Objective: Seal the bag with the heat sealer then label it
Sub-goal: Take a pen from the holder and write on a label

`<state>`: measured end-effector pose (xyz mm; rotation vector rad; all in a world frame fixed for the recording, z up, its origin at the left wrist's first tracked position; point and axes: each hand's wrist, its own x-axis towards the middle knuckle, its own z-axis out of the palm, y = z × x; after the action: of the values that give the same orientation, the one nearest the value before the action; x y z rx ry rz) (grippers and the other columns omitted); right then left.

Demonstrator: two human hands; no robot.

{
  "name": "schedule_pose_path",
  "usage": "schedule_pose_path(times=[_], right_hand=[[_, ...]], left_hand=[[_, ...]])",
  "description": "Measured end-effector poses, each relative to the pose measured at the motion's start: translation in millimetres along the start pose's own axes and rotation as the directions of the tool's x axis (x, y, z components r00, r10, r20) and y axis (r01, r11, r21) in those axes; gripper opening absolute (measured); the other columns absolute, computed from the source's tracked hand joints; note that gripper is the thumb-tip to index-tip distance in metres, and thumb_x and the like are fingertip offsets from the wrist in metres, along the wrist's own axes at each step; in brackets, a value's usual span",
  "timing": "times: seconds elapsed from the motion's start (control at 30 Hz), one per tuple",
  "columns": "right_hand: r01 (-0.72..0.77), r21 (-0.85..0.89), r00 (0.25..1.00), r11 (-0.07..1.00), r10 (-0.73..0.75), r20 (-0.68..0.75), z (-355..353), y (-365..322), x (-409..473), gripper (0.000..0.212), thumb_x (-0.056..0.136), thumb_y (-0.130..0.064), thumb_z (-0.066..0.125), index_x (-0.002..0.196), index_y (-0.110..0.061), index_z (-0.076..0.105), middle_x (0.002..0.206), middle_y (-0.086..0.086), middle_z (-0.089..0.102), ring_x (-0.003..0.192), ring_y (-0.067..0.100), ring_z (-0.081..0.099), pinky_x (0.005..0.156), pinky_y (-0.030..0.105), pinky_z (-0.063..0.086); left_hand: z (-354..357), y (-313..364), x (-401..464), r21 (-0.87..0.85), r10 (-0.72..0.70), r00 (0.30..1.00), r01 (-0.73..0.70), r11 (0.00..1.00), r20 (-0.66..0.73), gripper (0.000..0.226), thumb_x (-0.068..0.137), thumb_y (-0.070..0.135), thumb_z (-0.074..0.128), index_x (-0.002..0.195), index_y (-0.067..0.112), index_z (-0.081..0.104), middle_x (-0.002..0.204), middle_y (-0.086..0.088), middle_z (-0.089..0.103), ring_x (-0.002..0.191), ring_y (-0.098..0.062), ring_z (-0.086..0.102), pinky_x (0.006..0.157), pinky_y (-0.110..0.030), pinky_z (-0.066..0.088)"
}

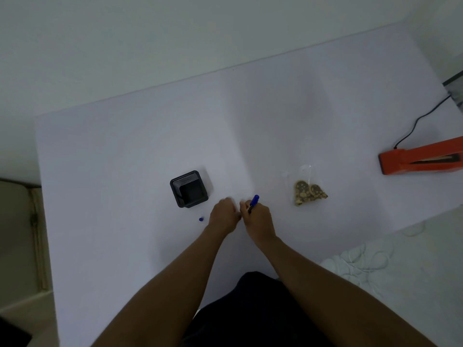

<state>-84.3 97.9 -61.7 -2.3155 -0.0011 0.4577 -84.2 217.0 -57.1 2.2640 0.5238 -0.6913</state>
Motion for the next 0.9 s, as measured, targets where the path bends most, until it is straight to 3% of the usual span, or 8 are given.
schedule_pose_path(times=[0.23, 0.47, 0.6, 0.9], right_hand=[[0.007, -0.008, 1.0, 1.0, -0.007, 0.0, -0.9, 3.1, 1.2, 0.044, 0.103, -0.029, 0.05, 0.062, -0.013, 0.052, 0.051, -0.002, 0.049, 0.046, 0.014, 0.052, 0.048, 0.014, 0.031], [0.079, -0.037, 0.996, 0.996, -0.081, -0.048, -3.3, 3.9, -4.5, 0.044, 0.103, -0.024, 0.052, 0.061, -0.024, 0.041, 0.051, -0.013, 0.038, 0.043, 0.004, 0.039, 0.046, 0.013, 0.03], [0.071, -0.034, 0.995, 0.997, -0.073, -0.066, -0.3, 5.9, -7.3, 0.04, 0.102, -0.023, 0.053, 0.063, -0.019, 0.045, 0.052, -0.014, 0.037, 0.044, 0.002, 0.039, 0.048, 0.011, 0.027], [0.067, -0.022, 0.994, 0.997, -0.069, -0.082, -2.4, 2.4, -8.1, 0.042, 0.102, -0.022, 0.053, 0.062, -0.022, 0.042, 0.052, -0.015, 0.037, 0.044, 0.003, 0.04, 0.047, 0.011, 0.028]], left_hand=[[2.1, -2.8, 1.0, -0.006, 0.008, 1.0, -0.008, 1.0, 0.008, 0.023, 0.089, 0.029, 0.063, 0.079, 0.011, 0.053, 0.081, -0.013, 0.063, 0.075, -0.031, 0.063, 0.064, -0.04, 0.051], [3.5, -5.8, 2.4, -0.019, 0.027, 1.0, -0.027, 0.999, 0.007, 0.023, 0.087, 0.029, 0.066, 0.079, 0.011, 0.053, 0.081, -0.011, 0.063, 0.072, -0.026, 0.061, 0.063, -0.039, 0.051], [3.5, -5.2, 2.8, -0.014, 0.028, 1.0, -0.027, 1.0, 0.004, 0.023, 0.088, 0.026, 0.067, 0.08, 0.012, 0.049, 0.084, -0.014, 0.062, 0.07, -0.024, 0.055, 0.06, -0.034, 0.045], [4.9, -5.5, 3.0, -0.013, 0.037, 0.999, -0.038, 0.999, -0.004, 0.017, 0.085, 0.018, 0.069, 0.086, 0.008, 0.055, 0.088, -0.014, 0.063, 0.078, -0.028, 0.062, 0.068, -0.041, 0.054]])
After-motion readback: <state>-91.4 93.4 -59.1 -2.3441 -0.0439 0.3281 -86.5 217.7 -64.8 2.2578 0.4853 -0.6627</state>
